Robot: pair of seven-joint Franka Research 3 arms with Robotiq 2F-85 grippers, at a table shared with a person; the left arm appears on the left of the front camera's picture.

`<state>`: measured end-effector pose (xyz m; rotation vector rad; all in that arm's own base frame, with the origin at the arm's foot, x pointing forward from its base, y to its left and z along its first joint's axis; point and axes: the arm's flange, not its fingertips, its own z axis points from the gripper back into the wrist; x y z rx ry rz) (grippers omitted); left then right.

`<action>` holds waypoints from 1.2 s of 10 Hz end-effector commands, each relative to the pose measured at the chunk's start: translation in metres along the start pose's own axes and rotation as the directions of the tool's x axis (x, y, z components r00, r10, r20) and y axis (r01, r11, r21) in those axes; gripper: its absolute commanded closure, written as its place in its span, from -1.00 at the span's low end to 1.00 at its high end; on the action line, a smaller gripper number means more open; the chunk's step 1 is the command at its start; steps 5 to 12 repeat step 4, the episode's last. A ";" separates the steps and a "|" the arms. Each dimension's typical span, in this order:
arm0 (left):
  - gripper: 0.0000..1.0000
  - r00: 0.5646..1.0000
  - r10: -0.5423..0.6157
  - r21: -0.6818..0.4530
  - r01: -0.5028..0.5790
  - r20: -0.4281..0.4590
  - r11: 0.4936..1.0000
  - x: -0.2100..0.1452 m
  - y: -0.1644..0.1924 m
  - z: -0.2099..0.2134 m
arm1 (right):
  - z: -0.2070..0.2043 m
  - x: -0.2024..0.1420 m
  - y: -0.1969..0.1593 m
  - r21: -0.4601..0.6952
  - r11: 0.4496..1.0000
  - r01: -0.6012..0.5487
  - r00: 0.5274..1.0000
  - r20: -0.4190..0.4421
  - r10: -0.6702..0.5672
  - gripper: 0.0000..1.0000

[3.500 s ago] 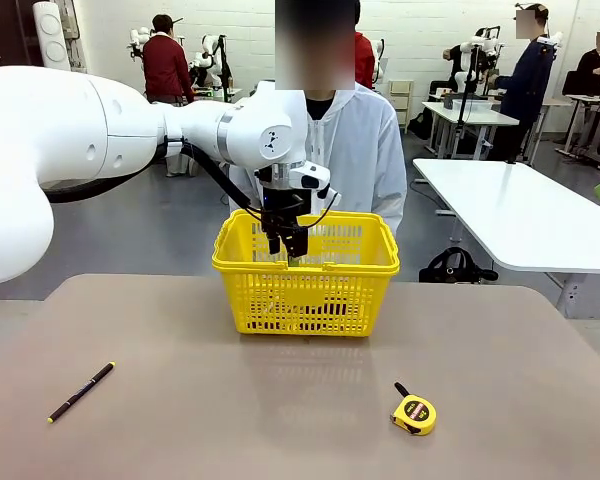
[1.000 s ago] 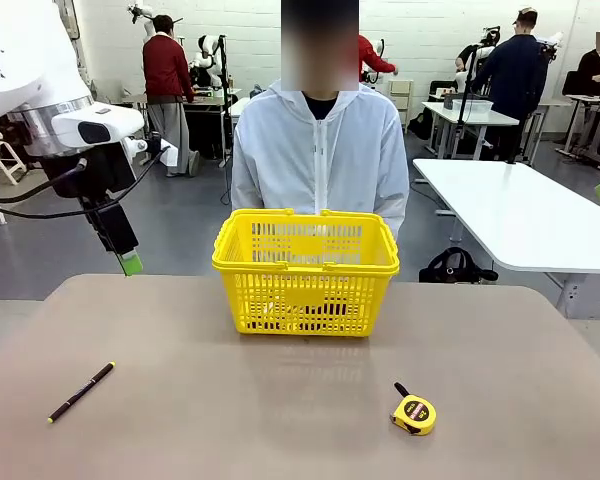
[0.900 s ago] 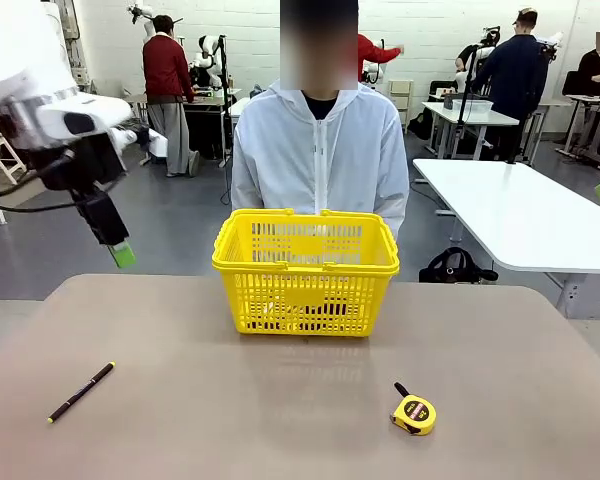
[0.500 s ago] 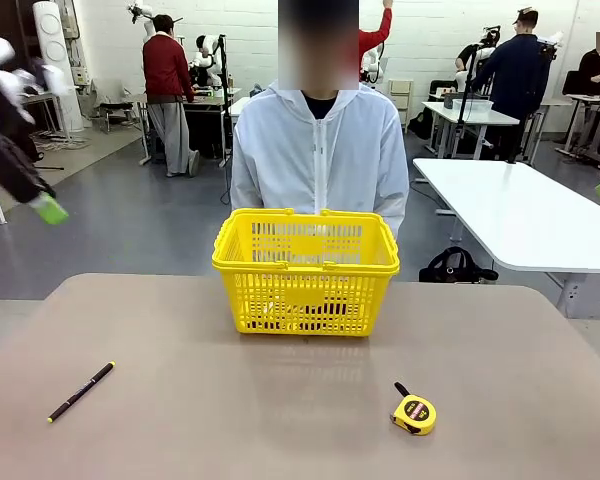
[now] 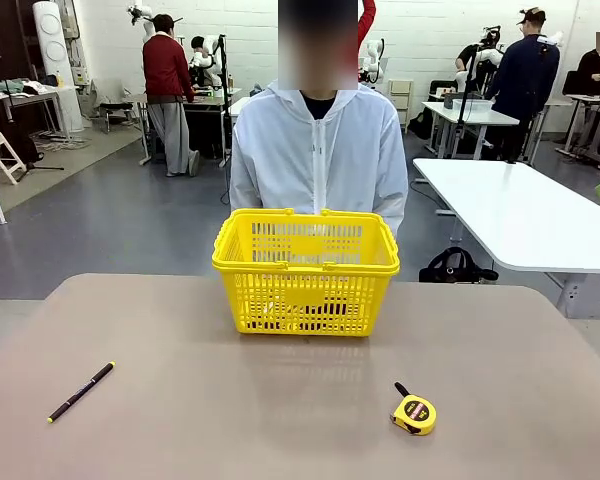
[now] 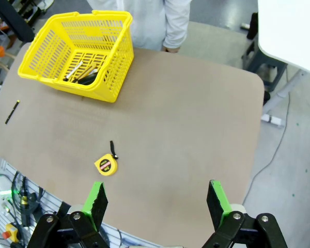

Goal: Place the items the person wants into the basket.
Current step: Pick up the item the person points to and place it in the Market Basket.

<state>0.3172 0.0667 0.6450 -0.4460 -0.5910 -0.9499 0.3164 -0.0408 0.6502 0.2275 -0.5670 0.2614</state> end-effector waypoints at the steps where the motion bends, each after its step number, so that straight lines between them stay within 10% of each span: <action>1: -1.00 0.999 0.011 -0.024 -0.010 0.048 1.000 -0.002 -0.003 0.001 | -0.002 -0.001 0.000 -0.003 1.000 0.001 1.000 -0.008 -0.001 -1.00; 12: -1.00 1.000 0.000 0.000 0.000 0.000 1.000 0.000 0.000 0.000 | -0.002 -0.001 0.000 -0.003 1.000 0.001 1.000 -0.008 -0.001 -1.00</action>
